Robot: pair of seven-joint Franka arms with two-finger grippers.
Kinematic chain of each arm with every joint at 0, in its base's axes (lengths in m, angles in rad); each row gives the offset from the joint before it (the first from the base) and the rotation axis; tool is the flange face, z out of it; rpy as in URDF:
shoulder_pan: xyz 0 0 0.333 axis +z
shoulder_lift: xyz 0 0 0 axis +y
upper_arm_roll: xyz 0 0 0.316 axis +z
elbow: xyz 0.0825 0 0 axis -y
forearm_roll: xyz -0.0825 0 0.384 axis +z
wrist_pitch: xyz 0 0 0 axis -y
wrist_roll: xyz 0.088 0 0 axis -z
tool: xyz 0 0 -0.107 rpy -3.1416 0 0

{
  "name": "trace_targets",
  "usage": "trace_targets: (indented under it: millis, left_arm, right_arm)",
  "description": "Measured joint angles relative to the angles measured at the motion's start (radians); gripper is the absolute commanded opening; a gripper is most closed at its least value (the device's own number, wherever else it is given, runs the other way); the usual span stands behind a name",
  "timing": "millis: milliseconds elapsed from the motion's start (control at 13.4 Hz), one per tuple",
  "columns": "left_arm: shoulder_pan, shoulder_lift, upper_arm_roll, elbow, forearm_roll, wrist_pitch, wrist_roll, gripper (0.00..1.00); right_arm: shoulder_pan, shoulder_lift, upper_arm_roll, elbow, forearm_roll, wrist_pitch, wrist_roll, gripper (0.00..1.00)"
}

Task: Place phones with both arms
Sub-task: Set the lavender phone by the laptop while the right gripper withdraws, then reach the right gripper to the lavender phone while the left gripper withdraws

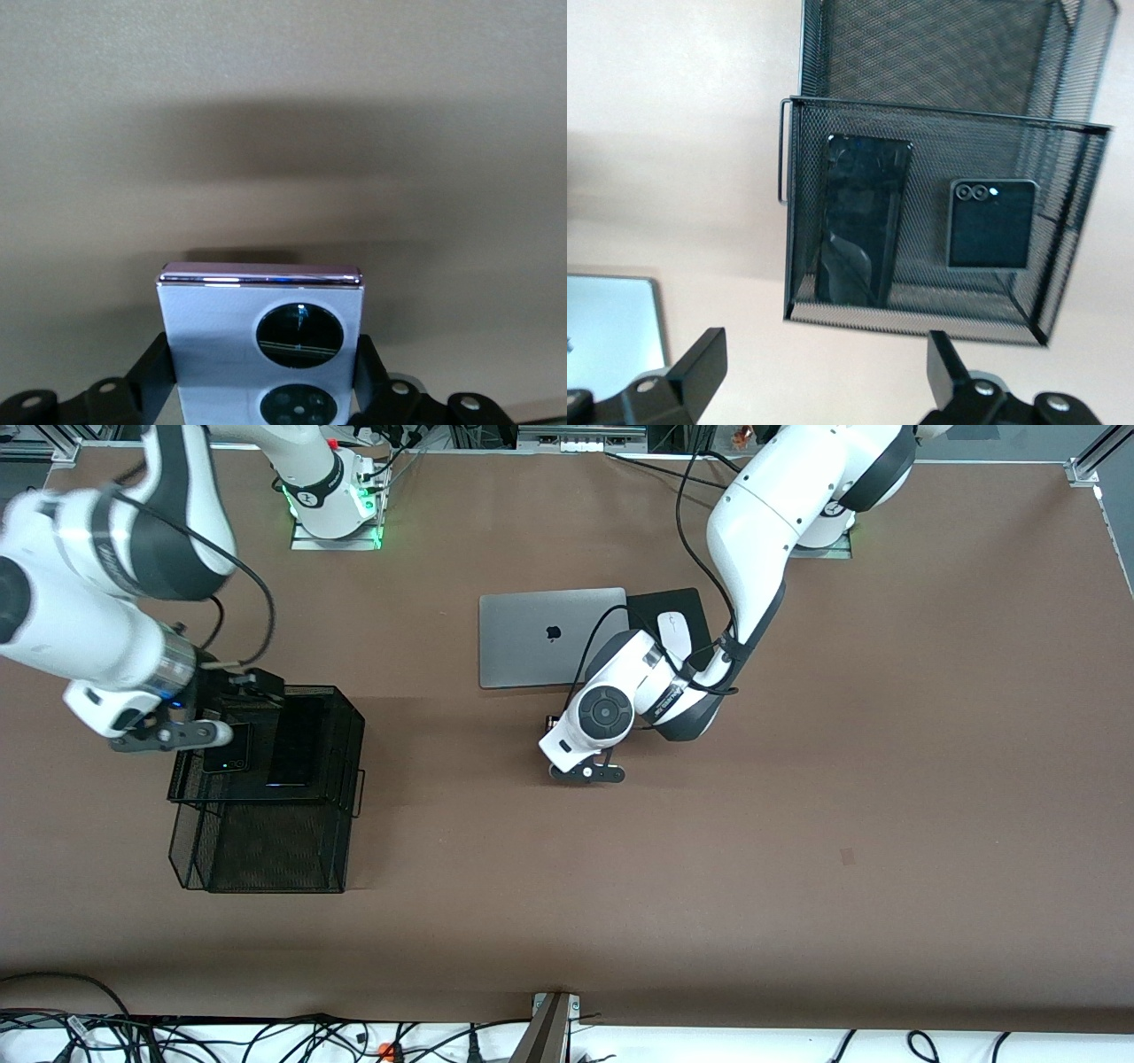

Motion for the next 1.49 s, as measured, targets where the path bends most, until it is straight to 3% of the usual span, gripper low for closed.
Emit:
trace_targets:
  millis: [75, 597, 821, 1119, 1343, 1493]
  left_arm:
    - [0.002, 0.0, 0.004, 0.002, 0.0, 0.0, 0.0, 1.0]
    - [0.026, -0.024, 0.008, 0.022, 0.0, -0.027, 0.0, 1.0]
    - [0.121, -0.121, 0.013, 0.057, 0.0, -0.24, 0.024, 1.0]
    - [0.304, -0.332, 0.021, 0.069, 0.026, -0.502, 0.211, 1.0]
    - [0.458, -0.46, 0.024, 0.068, 0.08, -0.59, 0.377, 1.0]
    - [0.551, -0.496, 0.025, 0.066, 0.085, -0.608, 0.476, 1.0]
  right_arm:
    - [0.0, 0.0, -0.005, 0.035, 0.0, -0.033, 0.01, 1.0]
    - [0.008, 0.042, 0.004, 0.071, 0.001, -0.051, 0.126, 1.0]
    - [0.046, 0.079, 0.013, 0.071, 0.002, -0.001, 0.193, 1.0]
    - [0.149, 0.141, 0.033, 0.071, 0.045, 0.093, 0.368, 1.0]
    - [0.198, 0.204, 0.116, 0.074, 0.098, 0.2, 0.553, 1.0]
    - [0.208, 0.267, 0.217, 0.119, 0.106, 0.286, 0.702, 1.0]
